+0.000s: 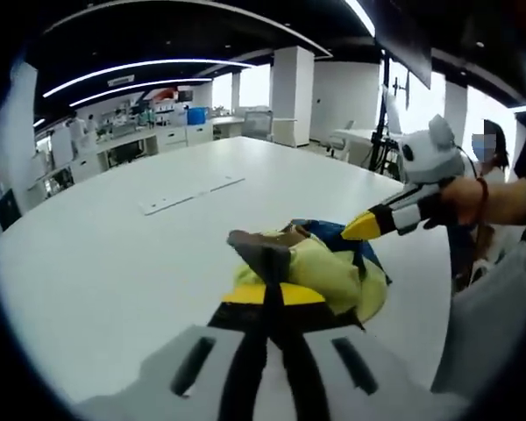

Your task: Fold the garment on the visible template until the final outline fits inside the template.

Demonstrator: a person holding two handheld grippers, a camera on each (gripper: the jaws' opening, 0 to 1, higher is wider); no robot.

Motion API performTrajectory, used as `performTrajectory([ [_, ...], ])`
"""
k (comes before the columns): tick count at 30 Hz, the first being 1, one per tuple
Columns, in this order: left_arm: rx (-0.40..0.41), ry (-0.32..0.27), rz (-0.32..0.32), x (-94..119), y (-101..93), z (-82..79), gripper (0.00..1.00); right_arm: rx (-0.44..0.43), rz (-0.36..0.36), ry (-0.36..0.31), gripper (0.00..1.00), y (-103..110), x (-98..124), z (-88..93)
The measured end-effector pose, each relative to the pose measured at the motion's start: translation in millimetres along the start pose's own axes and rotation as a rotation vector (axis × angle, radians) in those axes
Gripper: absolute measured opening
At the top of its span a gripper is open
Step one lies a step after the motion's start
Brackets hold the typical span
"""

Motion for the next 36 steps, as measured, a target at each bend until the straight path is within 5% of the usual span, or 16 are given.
performTrajectory([
  [8,-0.021,-0.032,-0.051,13,2.3,-17.4,0.00,0.071,0.048,-0.087,0.00,-18,23,-33.0],
  [19,-0.080,-0.108,-0.085,25,17.8,-69.4,0.00,0.124,0.098,-0.199,0.00,-39,37,-82.8],
  [25,-0.019,-0.156,-0.077,17,36.4,-86.0,0.00,0.143,0.121,-0.212,0.00,-55,30,-104.6],
  [36,0.045,-0.156,-0.118,-10,76.5,-99.4,0.00,0.117,0.162,-0.207,0.00,-82,6,-133.4],
])
Point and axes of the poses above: the point that each gripper's makers call its tool centre point, and the gripper's own axes: x roughly backward along the fingers, y roughly to its left, z roughly out of its underside, the point moved 10 cm from there along x, roughly backward along the fingers, and after that the axes turned 10 degrees about z, right-handed, at the moved point
